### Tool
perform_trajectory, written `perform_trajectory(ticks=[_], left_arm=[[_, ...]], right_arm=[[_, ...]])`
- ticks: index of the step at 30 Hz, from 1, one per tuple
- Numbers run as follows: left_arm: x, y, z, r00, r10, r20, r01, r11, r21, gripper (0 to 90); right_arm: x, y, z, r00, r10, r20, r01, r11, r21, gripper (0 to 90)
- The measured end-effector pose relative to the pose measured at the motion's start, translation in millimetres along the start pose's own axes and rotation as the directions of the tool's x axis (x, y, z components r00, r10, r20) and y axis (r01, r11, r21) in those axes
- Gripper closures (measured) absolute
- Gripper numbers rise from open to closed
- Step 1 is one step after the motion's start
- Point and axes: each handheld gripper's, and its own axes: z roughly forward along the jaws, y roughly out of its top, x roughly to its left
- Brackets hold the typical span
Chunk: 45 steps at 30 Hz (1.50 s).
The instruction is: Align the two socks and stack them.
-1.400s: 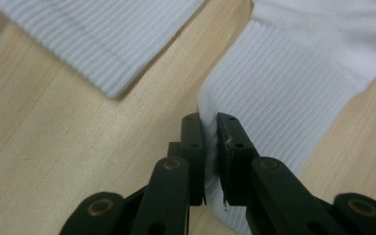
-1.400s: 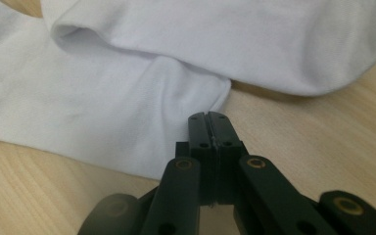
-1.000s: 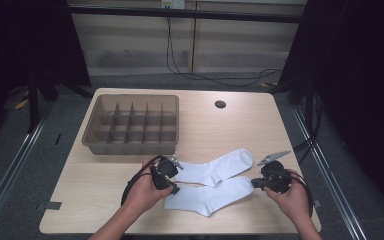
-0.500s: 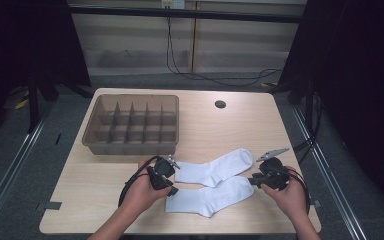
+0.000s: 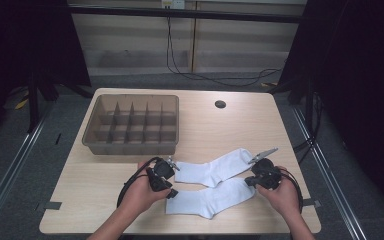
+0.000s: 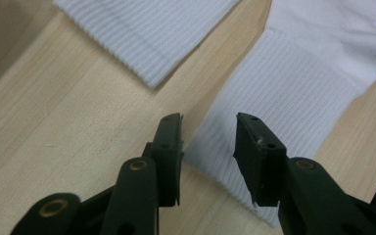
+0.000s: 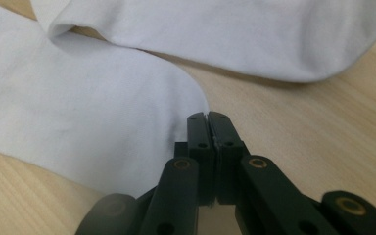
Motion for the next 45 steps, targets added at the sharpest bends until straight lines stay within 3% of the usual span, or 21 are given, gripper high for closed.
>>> perform_trajectory(ticks=[5,13,15,20,26,28,29,35,36,37,45], left_arm=[[-5.6,-0.5,1.8,1.0000,0.007,0.006,-0.007,0.9997,0.024,62.2],[-15.8,2.4,10.4,0.9985,0.055,0.004,-0.055,0.9957,0.075,62.0],[-17.6,4.2,10.8,0.9960,0.090,-0.004,-0.089,0.9923,0.086,61.4],[-20.8,6.4,13.2,0.9923,0.123,-0.015,-0.120,0.9873,0.103,60.9],[-26.8,9.7,15.7,0.9888,0.149,-0.007,-0.147,0.9804,0.131,72.2],[-30.0,10.1,16.7,0.9918,0.128,-0.007,-0.126,0.9834,0.131,76.9],[-30.0,11.0,15.7,0.9874,0.158,-0.012,-0.154,0.9766,0.150,78.9],[-28.1,9.9,12.0,0.9965,0.084,0.005,-0.084,0.9891,0.121,81.0],[-27.5,10.3,9.3,0.9950,0.099,0.010,-0.099,0.9877,0.121,81.1],[-29.2,9.8,7.4,0.9964,0.082,0.018,-0.084,0.9901,0.113,81.3],[-31.1,11.6,-3.6,0.9963,0.078,0.035,-0.081,0.9916,0.100,81.6]], right_arm=[[-3.2,-7.8,-3.1,0.9997,0.021,0.013,-0.021,1.000,0.003,89.6],[-8.0,-13.2,-4.9,0.9987,0.048,0.015,-0.048,0.999,0.002,89.5],[-7.9,-12.6,-4.4,0.9993,0.035,0.015,-0.035,0.999,0.001,89.5],[-5.9,-11.2,-1.7,0.9995,0.025,0.016,-0.025,1.000,0.007,89.5],[-4.5,-10.5,0.3,0.9996,0.026,0.009,-0.026,1.000,0.009,89.5],[-4.5,-10.7,0.5,0.9997,0.022,0.007,-0.022,1.000,0.011,89.4],[-4.5,-10.9,0.5,0.9997,0.025,0.008,-0.025,1.000,0.008,89.4],[-5.0,-11.7,-3.0,0.9998,0.021,0.003,-0.021,1.000,-0.005,89.5],[-5.3,-11.9,-4.8,0.9998,0.020,-0.002,-0.020,1.000,-0.008,89.5],[-5.5,-12.3,-7.0,0.9998,0.021,-0.007,-0.021,1.000,-0.012,89.5],[-6.5,-15.8,-23.0,0.9992,0.032,-0.022,-0.033,0.998,-0.048,89.5]])
